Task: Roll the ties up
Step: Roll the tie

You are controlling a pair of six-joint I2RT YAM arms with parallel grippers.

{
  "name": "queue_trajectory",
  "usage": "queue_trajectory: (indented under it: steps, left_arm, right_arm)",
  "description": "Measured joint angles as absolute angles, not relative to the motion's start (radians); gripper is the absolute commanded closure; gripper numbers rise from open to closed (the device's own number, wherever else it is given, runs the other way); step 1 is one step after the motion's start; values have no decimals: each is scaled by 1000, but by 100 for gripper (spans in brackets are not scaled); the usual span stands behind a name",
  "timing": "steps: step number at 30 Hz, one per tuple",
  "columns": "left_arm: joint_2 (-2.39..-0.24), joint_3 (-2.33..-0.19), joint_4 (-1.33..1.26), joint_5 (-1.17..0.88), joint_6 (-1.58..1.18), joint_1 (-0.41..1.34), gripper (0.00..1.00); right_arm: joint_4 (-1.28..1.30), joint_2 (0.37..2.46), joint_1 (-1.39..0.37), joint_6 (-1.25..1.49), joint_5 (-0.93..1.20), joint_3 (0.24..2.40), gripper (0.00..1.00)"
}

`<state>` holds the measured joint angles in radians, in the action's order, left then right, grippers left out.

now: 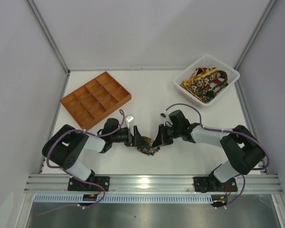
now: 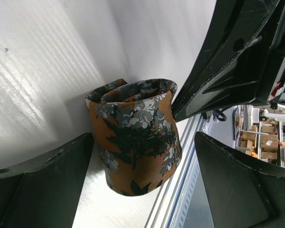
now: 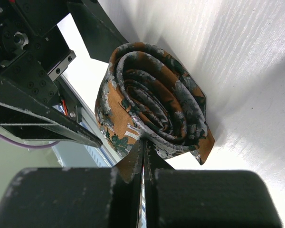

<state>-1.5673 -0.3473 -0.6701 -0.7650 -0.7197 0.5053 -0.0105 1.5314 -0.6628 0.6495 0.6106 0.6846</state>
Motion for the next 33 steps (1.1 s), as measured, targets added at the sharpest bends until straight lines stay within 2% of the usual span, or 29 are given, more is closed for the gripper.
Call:
queue_trajectory:
  steps: [15,25,29,33]
  left_arm:
    - [-1636,-408,-646,-820,-727,522,10]
    - [-1714,-458,-652,-838,-736,561,31]
    - [-1737,-465,-656,-837,-747,576,44]
    - [-1745,-465,-647,-836,-752,583,50]
  right_arm:
    - [-28,1567,-642,636,642,685,100]
    - [-27,1568,-639,628,645,682,100]
    - [-27,1568,-639,627,645,673,100]
    - [-27,1568,-638,627,645,669,100]
